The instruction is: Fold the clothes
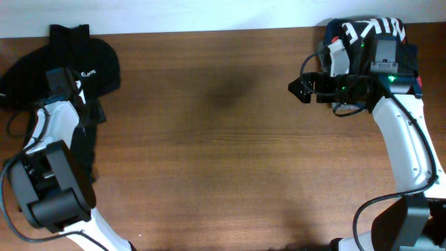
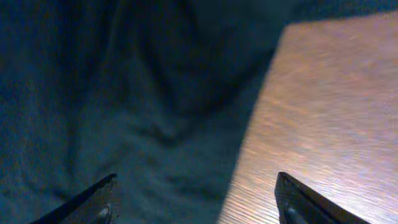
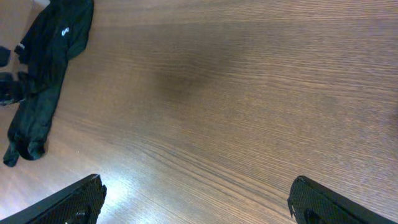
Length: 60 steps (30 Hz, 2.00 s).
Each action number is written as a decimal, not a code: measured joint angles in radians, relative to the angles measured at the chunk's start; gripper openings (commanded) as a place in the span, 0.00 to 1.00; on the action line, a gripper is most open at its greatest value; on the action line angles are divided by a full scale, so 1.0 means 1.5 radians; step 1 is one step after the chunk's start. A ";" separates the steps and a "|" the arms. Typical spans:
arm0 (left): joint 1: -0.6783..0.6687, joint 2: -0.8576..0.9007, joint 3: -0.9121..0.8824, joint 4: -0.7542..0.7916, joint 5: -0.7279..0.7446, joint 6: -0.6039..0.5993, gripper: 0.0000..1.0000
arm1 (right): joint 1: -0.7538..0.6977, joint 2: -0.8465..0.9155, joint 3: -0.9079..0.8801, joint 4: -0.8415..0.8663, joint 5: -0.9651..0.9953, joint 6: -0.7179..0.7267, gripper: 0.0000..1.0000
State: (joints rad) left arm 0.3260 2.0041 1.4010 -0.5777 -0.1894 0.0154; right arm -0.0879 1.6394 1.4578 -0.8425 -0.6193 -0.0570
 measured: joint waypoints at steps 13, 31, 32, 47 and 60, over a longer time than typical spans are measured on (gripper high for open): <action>0.000 0.032 0.000 0.019 -0.032 0.002 0.69 | 0.003 0.000 0.000 -0.012 0.001 -0.002 1.00; 0.002 0.070 0.014 0.019 0.022 -0.016 0.01 | 0.003 0.000 0.000 -0.031 0.001 -0.002 0.97; 0.002 0.070 0.016 0.020 0.037 -0.016 0.01 | 0.003 0.000 0.000 -0.031 0.001 -0.003 0.96; -0.312 0.110 0.303 -0.199 0.257 -0.016 0.01 | 0.003 0.000 0.000 -0.001 0.007 -0.003 0.93; -0.409 0.110 0.882 -0.534 0.266 -0.011 0.01 | -0.070 0.001 0.001 0.024 0.011 0.018 0.91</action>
State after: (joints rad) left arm -0.2874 2.1696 2.7247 -1.3792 0.2100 -0.0013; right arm -0.1936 1.6402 1.4586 -0.8066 -0.6025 -0.0296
